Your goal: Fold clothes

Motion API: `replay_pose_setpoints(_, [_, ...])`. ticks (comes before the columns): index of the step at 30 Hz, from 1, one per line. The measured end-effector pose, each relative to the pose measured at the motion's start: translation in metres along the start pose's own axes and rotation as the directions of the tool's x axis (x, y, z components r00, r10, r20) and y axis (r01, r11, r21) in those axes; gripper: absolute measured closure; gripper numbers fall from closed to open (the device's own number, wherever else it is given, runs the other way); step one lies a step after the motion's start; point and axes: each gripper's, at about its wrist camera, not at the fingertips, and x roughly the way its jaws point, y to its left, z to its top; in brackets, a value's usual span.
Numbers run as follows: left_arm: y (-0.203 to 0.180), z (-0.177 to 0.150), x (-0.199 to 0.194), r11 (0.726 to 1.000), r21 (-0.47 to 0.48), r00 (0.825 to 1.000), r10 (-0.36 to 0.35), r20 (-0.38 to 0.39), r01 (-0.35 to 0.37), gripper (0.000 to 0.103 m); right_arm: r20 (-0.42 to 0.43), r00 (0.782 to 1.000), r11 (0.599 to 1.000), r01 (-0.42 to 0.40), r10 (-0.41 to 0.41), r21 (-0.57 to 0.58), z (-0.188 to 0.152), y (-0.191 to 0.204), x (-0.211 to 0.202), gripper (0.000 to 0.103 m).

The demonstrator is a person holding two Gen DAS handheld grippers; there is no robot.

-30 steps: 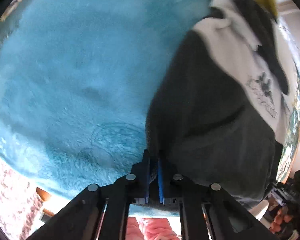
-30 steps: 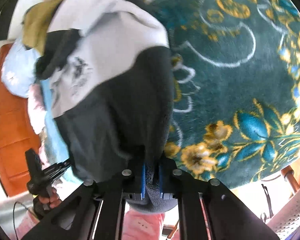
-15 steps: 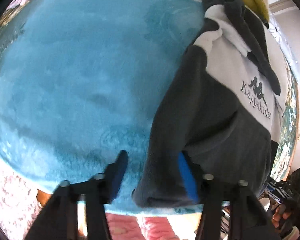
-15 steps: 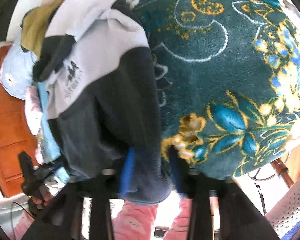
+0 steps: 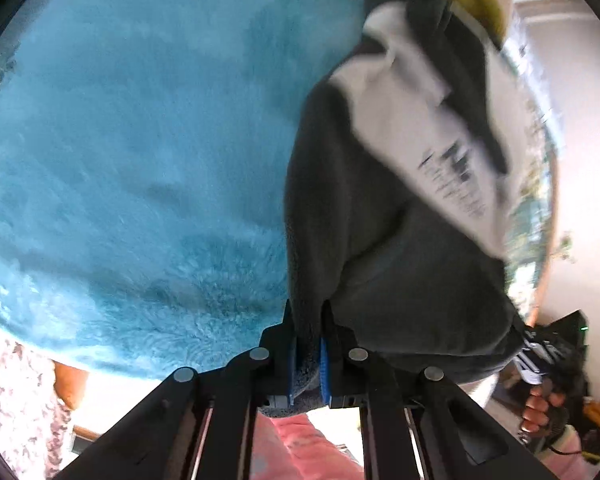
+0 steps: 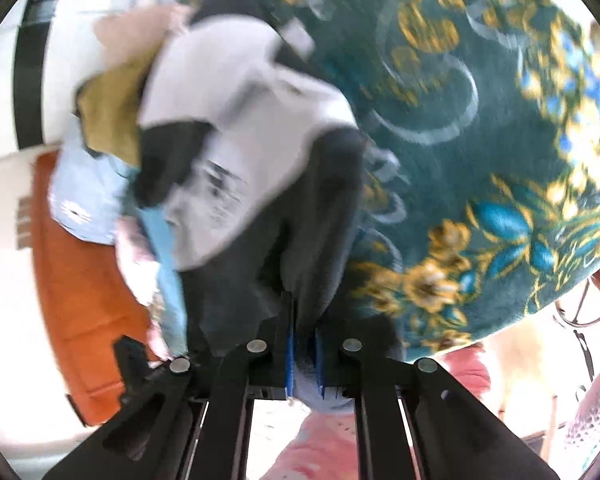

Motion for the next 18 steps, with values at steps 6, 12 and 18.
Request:
replay_pose_setpoints(6, [-0.022,0.047,-0.047,0.991,-0.016,0.991,-0.133,0.015,0.133,0.094,0.097,0.991,0.995,-0.093,0.088,0.043,0.03,0.057,-0.036,0.095])
replay_pose_setpoints(12, [-0.088,0.126,-0.059,0.98,-0.029,0.98,-0.197,-0.012,0.196,0.094,0.194,0.975,0.974,-0.147,0.113,0.173,0.075,0.081,-0.041,0.095])
replay_pose_setpoints(18, [-0.133,0.2,-0.033,0.976,-0.079,0.978,-0.207,-0.028,0.204,0.093,0.252,0.961,0.942,-0.183,0.112,0.282,0.126,0.089,-0.034,0.095])
